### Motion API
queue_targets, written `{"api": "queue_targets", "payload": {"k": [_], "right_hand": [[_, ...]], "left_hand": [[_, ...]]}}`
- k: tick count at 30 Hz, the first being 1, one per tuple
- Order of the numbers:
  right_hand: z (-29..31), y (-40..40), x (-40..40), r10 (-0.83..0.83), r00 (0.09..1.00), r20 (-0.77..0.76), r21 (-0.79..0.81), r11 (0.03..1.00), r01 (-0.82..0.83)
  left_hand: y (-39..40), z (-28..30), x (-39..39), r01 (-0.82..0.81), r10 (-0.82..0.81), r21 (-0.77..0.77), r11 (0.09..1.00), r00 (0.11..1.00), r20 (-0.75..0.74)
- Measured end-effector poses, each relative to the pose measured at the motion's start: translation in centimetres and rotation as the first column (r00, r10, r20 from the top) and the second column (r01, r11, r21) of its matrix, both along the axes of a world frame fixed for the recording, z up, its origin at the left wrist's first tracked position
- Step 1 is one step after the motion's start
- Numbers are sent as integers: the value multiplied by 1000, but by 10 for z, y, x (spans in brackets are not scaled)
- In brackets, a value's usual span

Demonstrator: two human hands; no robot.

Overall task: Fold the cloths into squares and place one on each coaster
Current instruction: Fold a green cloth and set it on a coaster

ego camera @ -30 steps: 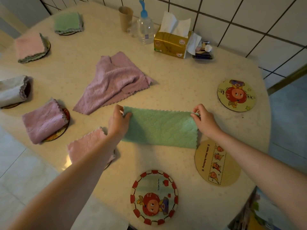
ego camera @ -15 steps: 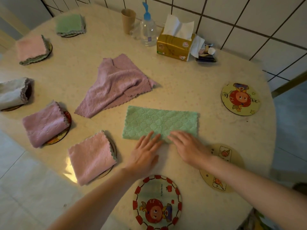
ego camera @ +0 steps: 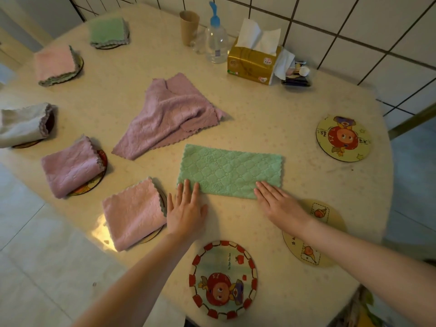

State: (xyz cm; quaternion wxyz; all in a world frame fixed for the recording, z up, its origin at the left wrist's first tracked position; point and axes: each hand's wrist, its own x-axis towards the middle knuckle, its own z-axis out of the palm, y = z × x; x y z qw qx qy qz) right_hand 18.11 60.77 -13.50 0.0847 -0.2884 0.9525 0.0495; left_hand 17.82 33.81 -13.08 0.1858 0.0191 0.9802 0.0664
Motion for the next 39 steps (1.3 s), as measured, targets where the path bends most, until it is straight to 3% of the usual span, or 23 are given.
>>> {"api": "queue_targets", "payload": {"k": [8, 16, 19, 22, 27, 32, 35, 39], "right_hand": [[-4, -25, -3, -191, 982, -5, 29, 981, 191], [22, -7, -14, -60, 998, -5, 7, 998, 60], [35, -6, -2, 10, 999, -35, -72, 997, -13], [41, -10, 24, 100, 995, 8, -105, 989, -99], [66, -22, 67, 204, 979, 23, -283, 940, -190], [66, -15, 73, 208, 977, 37, -527, 835, -157], [42, -2, 62, 222, 968, 115, -329, 928, -174], [17, -9, 60, 403, 894, 199, -189, 910, -368]], "left_hand": [[14, 5, -14, -32, 39, -79, 996, 995, 88], [20, 9, -9, -45, 46, -45, 998, 998, 38], [39, 12, 5, 167, -164, 63, 984, 985, -53], [55, 8, 24, 383, -368, 129, 915, 921, -127], [59, 2, 50, 448, -434, 186, 875, 894, -111], [29, -4, 72, 614, -566, 205, 762, 785, -251], [2, -1, 80, 694, -642, 176, 698, 715, -275], [-25, -4, 91, 730, -706, 122, 673, 682, -191]]}}
